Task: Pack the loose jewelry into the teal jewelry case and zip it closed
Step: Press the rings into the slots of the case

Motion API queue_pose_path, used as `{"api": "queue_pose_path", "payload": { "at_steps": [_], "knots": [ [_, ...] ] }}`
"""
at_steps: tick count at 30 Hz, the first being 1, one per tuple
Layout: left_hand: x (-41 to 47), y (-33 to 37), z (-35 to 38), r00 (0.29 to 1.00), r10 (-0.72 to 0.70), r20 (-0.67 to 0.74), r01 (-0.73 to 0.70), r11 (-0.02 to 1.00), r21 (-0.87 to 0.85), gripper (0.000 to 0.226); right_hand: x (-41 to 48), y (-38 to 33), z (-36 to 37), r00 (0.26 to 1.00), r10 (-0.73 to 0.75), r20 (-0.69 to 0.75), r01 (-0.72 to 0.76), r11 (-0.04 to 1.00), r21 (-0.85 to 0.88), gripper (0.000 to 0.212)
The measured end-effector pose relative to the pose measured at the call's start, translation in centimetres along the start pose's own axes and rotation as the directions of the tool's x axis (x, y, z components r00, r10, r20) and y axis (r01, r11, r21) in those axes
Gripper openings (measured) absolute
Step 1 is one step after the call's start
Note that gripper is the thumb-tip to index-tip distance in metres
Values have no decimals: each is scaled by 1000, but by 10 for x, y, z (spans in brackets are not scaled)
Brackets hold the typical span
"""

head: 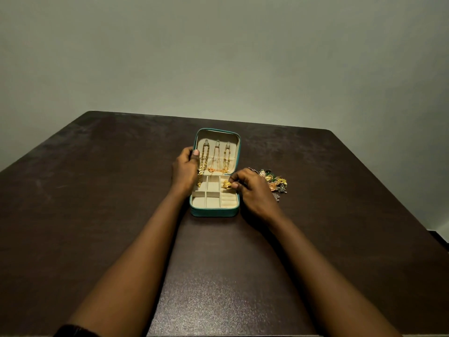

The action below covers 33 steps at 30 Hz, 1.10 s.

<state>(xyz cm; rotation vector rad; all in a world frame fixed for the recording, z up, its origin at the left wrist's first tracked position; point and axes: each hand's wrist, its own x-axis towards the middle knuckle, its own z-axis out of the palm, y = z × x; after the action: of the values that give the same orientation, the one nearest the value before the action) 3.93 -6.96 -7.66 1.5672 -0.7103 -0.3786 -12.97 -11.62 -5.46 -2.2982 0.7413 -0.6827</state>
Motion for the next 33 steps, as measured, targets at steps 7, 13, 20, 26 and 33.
{"api": "queue_pose_path", "payload": {
  "at_steps": [7, 13, 20, 26, 33],
  "knots": [
    [1, -2, 0, 1000, -19, 7, 19, 1000, -13, 23, 5, 4, 4, 993, 116, -19, -115, 993, 31, 11],
    [0, -1, 0, 1000, -21, 1, 21, 1000, -15, 25, 5, 2, 1, 989, 148, -8, -148, 988, 41, 21],
    [1, -1, 0, 1000, -27, 0, 27, 1000, -9, 26, 3, -3, 0, 975, 203, -94, -191, 974, 120, 20],
    [-2, 2, 0, 1000, -14, 3, 14, 1000, 14, 26, 2, -2, 1, 972, 205, -117, -184, 968, 169, 16],
    [-1, 1, 0, 1000, -21, 4, 21, 1000, -8, 25, 3, 0, 8, 963, 223, -152, -193, 962, 192, 11]
  ]
}}
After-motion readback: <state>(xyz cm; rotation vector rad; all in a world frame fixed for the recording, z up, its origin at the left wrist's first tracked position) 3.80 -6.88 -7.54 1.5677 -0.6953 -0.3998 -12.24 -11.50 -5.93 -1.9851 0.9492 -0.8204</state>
